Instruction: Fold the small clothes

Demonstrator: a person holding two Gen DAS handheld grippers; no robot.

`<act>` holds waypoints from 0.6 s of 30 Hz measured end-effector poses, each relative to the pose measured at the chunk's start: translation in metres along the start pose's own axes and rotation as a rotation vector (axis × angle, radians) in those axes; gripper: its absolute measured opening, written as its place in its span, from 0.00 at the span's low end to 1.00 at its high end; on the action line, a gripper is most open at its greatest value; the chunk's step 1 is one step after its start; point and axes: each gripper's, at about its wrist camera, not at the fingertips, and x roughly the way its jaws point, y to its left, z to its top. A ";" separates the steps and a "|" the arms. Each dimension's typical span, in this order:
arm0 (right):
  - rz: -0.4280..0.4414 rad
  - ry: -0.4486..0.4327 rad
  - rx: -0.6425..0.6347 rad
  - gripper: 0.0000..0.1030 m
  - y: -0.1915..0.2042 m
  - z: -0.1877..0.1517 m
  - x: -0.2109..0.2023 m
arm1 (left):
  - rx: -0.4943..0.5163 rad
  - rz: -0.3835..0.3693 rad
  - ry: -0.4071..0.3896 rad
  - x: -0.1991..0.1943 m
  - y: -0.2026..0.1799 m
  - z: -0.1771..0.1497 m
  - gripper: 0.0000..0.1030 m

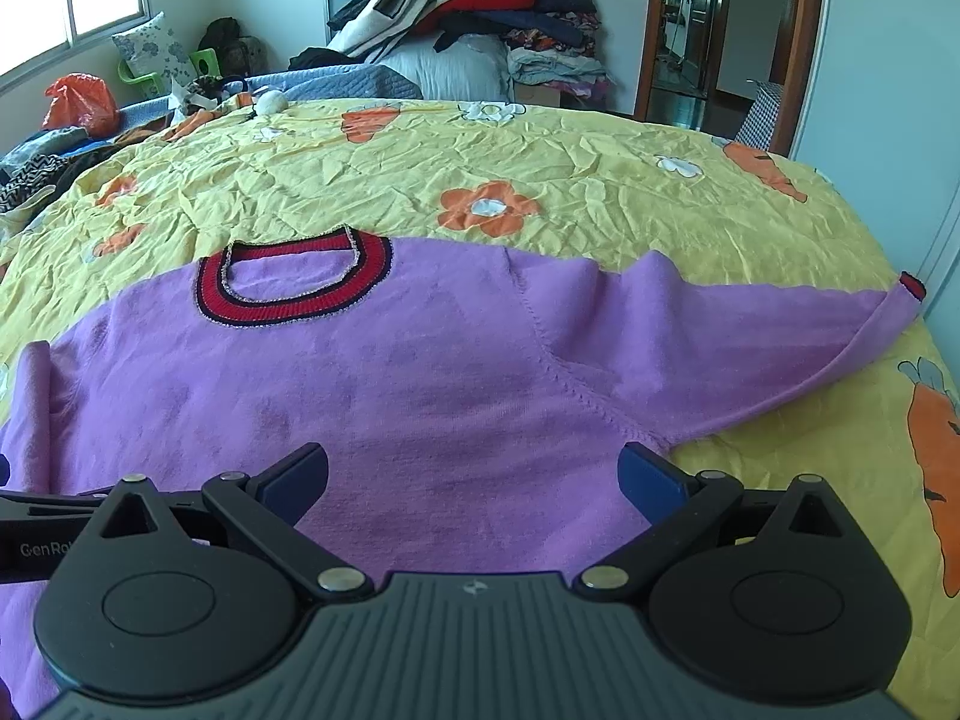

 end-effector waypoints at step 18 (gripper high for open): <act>0.000 -0.002 0.002 1.00 -0.002 -0.001 0.000 | 0.019 0.021 -0.007 0.000 -0.007 -0.002 1.00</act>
